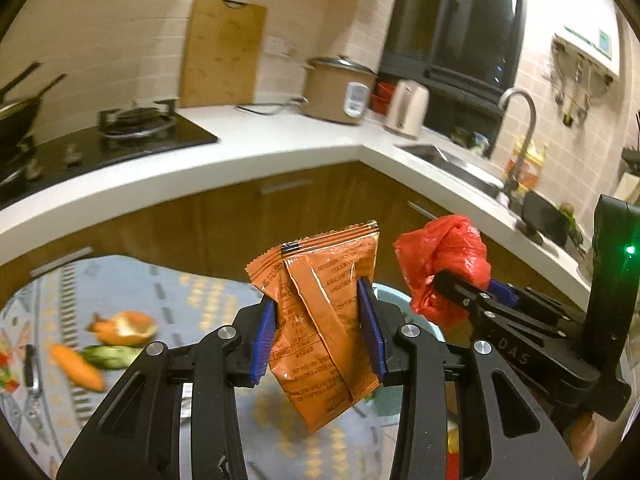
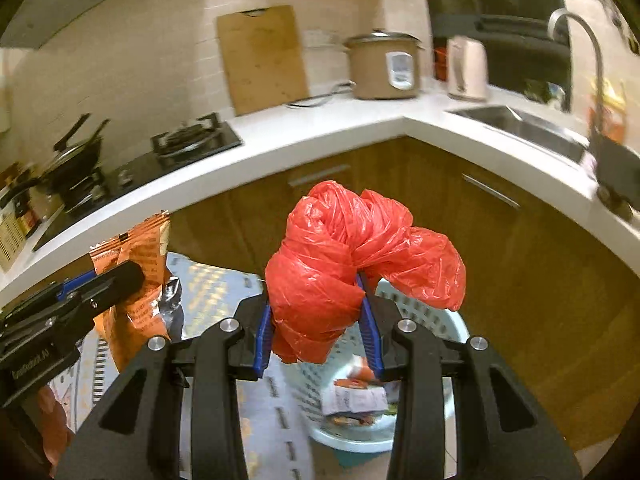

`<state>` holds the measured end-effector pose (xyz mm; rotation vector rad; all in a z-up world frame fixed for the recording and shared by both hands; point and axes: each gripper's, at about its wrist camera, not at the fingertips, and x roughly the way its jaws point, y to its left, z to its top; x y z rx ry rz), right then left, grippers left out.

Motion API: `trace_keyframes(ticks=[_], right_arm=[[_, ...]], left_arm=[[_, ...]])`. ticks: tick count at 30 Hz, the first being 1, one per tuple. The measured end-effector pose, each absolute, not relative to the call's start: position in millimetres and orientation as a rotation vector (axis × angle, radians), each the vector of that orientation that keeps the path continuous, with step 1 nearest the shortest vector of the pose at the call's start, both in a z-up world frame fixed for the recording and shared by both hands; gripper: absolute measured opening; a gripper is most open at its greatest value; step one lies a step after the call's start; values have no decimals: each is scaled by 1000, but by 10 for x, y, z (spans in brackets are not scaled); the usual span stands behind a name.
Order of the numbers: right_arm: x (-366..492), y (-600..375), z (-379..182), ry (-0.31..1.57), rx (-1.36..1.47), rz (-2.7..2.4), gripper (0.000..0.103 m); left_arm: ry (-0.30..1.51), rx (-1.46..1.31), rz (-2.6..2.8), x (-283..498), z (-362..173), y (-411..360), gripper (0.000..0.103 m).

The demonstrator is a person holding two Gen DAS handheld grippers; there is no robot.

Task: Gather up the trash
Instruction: 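Carry wrapper and red bag over the basket and open both tools to drop them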

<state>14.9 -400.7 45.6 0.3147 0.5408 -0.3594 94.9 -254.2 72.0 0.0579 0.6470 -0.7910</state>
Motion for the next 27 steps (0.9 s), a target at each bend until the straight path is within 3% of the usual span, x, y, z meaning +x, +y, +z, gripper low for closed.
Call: trace_keyframes(ticks=[13,16,18,19,27], right_arm=[[81,-4581,-131,668,494,-385,37],[87,-4643,-218,684,536,-352,44],[79,-4663,-238,687,534,-372,56],[76,-4670,-246,688,530,-376,59],[78,-4678,-255,687,535,-362,60]], left_arm=[[822,105,-838,1028,162,-3220,40],[832,114,-851,1024,91,-3272,51],[839,106,-852,1036,52,-3267,65],[840,104,-838,1048,24,-3258,66],[846,97,-827,1079,-17,-3154,66]])
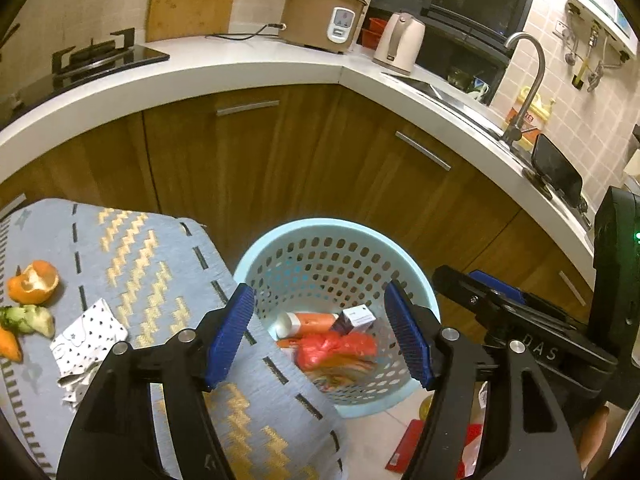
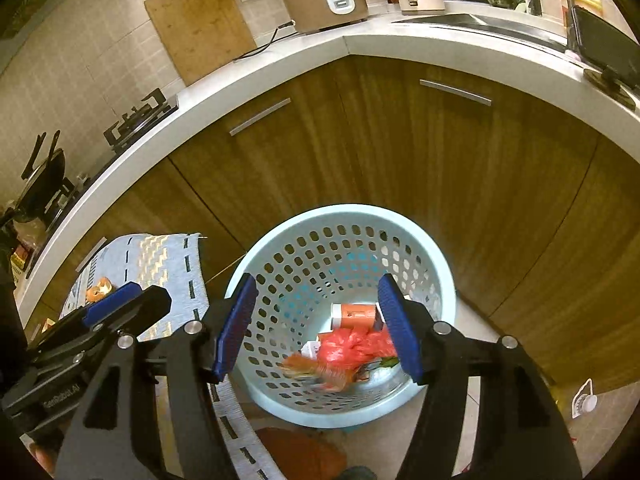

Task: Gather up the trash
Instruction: 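Carry wrapper and red bag over the basket and open both tools to drop them, then grasp the carrot with the left tool while the right tool grasps the white dotted paper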

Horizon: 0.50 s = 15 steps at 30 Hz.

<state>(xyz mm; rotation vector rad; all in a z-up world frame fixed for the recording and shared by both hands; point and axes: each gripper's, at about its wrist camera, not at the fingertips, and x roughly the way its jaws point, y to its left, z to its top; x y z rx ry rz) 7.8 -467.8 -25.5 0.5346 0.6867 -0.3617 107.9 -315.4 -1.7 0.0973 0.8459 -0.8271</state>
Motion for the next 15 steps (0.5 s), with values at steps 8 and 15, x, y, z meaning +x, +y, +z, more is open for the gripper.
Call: trace_keyframes(ticks=[8,15], right_arm=[[118,-4494,-88,661,498,-329,60],[215,-4159,188,609,432,-277,60]], left_arm=[[795,72,-807,1042,167,-2915,66],[739,-14,-736,1085,444,-2404,66]])
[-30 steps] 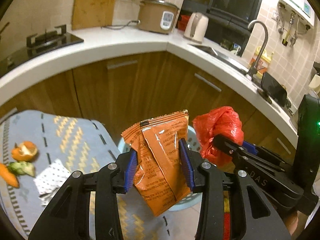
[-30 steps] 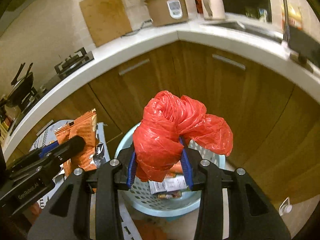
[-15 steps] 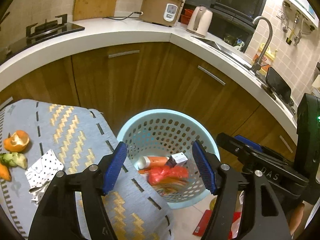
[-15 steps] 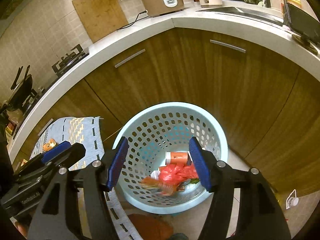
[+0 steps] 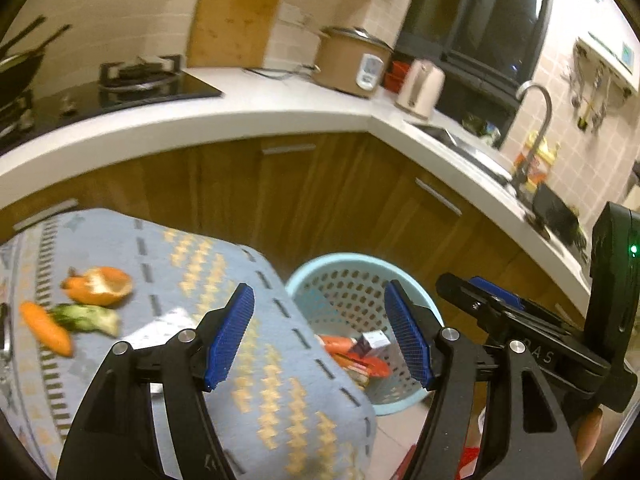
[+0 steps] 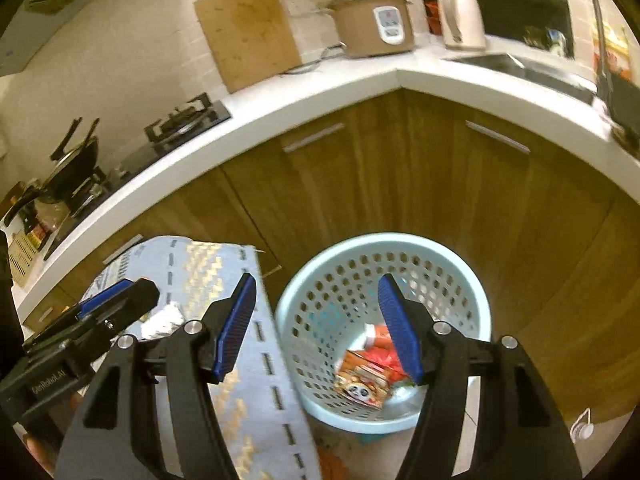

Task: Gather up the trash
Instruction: 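Grasp the carrot with the left tool while the right tool grasps the white dotted paper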

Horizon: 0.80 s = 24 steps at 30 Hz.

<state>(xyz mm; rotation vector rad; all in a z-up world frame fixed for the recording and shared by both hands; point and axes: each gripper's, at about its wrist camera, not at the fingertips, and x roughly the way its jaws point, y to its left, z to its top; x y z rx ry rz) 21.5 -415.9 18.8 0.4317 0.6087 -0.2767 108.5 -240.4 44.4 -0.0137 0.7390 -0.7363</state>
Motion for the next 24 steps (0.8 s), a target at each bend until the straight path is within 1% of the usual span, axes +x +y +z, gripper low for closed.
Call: trace_keyframes(ticks=[6,11,17,24], right_arm=[[359,-3762,347,581,365,-200,60],[541,-3401,326,597,313,-147,60],[735,-2968,269,623,245,-82,59],[892,-2680,148,664,193,-44,59]], left_arm=[[684,-98,-566,1230,604,-1701,66],[706,-251,-460,1486,522,-996,65],[733,-303,-283,1715,279,-414,64],[842,-306,-211,1935,-182,-299,64]])
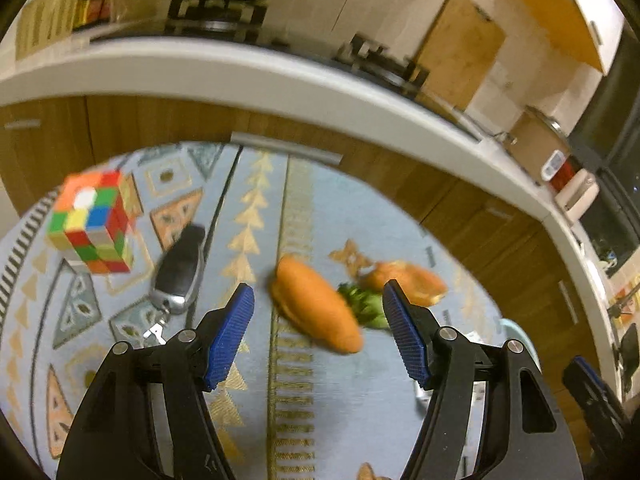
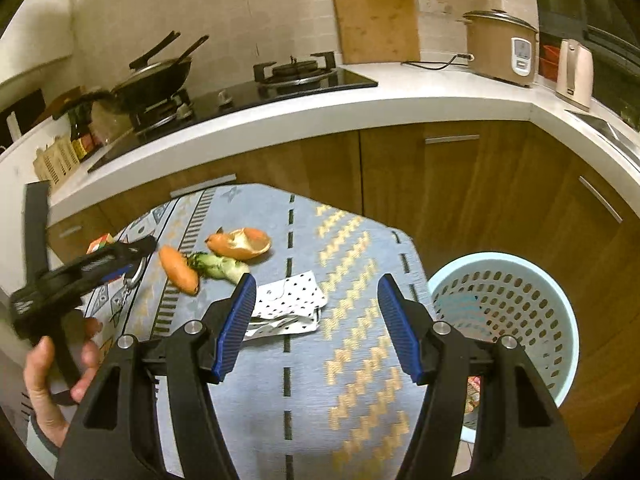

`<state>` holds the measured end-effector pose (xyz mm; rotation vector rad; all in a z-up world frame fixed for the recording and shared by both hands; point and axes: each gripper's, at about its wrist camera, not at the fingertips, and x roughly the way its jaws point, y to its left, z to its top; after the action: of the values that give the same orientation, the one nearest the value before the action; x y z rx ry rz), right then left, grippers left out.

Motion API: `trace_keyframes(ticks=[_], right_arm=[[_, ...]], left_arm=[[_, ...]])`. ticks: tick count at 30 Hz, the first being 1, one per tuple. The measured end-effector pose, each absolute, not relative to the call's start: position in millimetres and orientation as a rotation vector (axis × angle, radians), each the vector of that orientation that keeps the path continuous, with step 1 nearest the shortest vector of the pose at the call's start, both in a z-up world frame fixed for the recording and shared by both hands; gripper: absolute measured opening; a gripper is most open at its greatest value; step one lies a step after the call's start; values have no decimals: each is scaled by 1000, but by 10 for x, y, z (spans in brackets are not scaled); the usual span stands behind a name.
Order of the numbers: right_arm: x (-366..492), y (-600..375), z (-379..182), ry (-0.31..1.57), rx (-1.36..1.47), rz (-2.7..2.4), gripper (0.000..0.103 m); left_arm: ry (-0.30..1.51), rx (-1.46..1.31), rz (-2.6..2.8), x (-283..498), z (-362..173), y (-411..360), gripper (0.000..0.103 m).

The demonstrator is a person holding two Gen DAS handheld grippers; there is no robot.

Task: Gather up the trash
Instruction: 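Grasp the carrot with the left tool while the right tool grasps the white dotted paper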

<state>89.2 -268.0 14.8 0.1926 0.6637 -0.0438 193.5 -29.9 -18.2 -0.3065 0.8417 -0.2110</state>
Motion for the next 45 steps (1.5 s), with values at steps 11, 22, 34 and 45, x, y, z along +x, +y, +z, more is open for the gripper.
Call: trace_keyframes(ticks=[11,22,34,45], right_arm=[[850,-2713,-122,700,278,14,59],[1213,-2482,-562,850,402,73,59],[1700,-2533,-620,877,477,29,60],[1806,-2188,-631,856,184,-114,20]], left_arm=[[902,-360,-182,2166,-564,-424,59],[909,-309,-265,2108,-497,-309,31],[970,-85,-456,1855,-375,-179,31],[972,11,-442,1804,-434,-201,70]])
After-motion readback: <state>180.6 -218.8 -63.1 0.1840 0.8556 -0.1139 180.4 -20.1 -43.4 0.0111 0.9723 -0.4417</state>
